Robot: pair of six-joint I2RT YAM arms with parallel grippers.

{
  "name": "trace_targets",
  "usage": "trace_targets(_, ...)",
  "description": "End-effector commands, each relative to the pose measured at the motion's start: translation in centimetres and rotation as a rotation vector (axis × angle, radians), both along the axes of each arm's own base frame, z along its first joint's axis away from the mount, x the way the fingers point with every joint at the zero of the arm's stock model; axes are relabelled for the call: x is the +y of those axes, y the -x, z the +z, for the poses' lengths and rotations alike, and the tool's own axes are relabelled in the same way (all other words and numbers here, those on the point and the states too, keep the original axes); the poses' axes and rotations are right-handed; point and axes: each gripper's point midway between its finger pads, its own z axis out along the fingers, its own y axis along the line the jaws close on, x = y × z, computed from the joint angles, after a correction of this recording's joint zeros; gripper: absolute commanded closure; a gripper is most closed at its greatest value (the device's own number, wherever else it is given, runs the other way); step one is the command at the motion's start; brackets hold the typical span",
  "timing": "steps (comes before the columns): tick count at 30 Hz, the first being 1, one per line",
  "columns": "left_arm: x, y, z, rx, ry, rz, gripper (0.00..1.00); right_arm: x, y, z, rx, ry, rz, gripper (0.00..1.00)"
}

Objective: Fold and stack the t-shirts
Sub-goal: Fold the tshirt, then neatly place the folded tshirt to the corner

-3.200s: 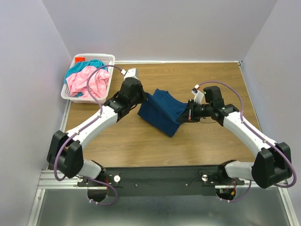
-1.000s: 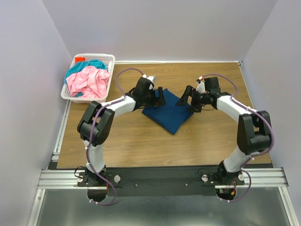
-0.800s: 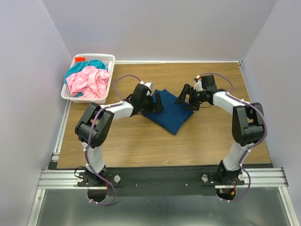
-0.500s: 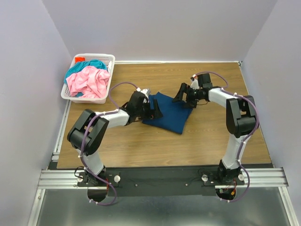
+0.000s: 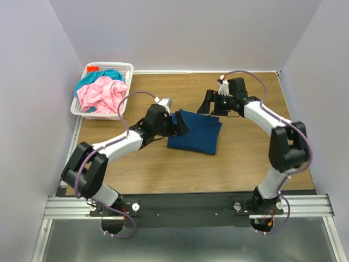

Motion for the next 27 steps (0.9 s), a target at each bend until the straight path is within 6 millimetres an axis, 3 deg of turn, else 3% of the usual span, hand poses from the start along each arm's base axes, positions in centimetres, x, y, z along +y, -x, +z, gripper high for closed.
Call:
trace_targets(1, 1.4, -1.7, 4.2, -0.117, -0.031, 0.091, 0.02, -1.1, 1.4, 4.1, -0.134, 0.076, -0.046, 0.00)
trace_targets(2, 2.0, -2.3, 4.5, -0.133, -0.047, 0.129, 0.02, -2.3, 1.5, 5.2, -0.165, 0.105, -0.120, 0.00)
trace_targets(4, 3.0, -2.0, 4.7, -0.119, -0.069, 0.154, 0.02, -4.0, 2.7, 4.1, -0.149, 0.158, -0.191, 0.00)
trace_targets(5, 4.0, -2.6, 4.6, -0.132, -0.098, 0.206, 0.02, -5.0, 3.1, 5.1, -0.180, 0.175, -0.236, 0.00)
trace_targets(7, 4.6, -2.8, 5.0, -0.148, -0.101, 0.230, 0.02, -5.9, 4.7, 3.9, -0.147, 0.198, -0.269, 0.00)
trace_targets(8, 5.1, -3.1, 5.1, -0.154, -0.107, 0.248, 0.02, -6.0, 5.3, 4.0, -0.144, 0.190, -0.279, 0.00)
trace_targets(14, 5.5, -4.9, 4.4, -0.135, -0.133, 0.262, 0.02, -6.7, 7.9, -0.3, -0.003, 0.199, -0.339, 0.00)
trace_targets(22, 6.3, -4.6, 2.2, -0.086, -0.159, 0.273, 0.02, -6.6, 8.4, -5.5, 0.164, 0.232, -0.373, 0.18)
trace_targets(27, 7.4, -4.2, 1.6, -0.078, -0.170, 0.294, 0.02, -6.1, 8.5, -7.0, 0.186, 0.245, -0.357, 0.26)
